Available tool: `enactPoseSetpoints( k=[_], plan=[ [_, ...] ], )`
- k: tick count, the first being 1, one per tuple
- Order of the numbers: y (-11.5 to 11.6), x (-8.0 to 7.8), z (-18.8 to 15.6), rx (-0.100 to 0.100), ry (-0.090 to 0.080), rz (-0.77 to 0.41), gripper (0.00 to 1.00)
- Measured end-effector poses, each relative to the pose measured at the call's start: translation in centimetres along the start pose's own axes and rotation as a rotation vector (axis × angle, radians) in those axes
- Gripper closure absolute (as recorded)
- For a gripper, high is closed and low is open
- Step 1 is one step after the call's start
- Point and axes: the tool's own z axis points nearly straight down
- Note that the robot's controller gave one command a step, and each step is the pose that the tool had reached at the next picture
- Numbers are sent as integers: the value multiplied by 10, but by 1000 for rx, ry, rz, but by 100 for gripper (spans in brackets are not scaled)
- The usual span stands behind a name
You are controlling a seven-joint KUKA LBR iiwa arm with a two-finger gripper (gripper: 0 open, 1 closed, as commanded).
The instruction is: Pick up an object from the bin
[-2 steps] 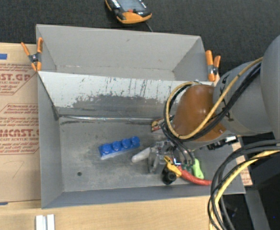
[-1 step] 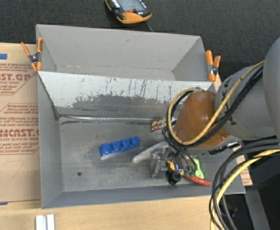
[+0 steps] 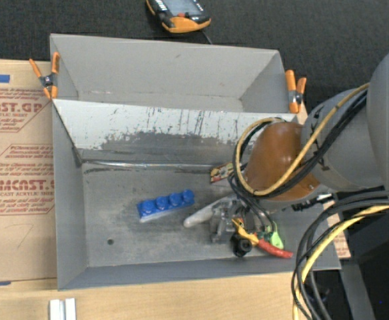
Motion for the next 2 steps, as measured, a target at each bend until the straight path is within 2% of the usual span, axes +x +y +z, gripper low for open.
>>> enactPoseSetpoints(
  k=[1, 2],
  plan=[
    [-9, -3, 1, 0, 3, -53, 0],
    [-12, -4, 1, -1, 3, -67, 0]
  ],
)
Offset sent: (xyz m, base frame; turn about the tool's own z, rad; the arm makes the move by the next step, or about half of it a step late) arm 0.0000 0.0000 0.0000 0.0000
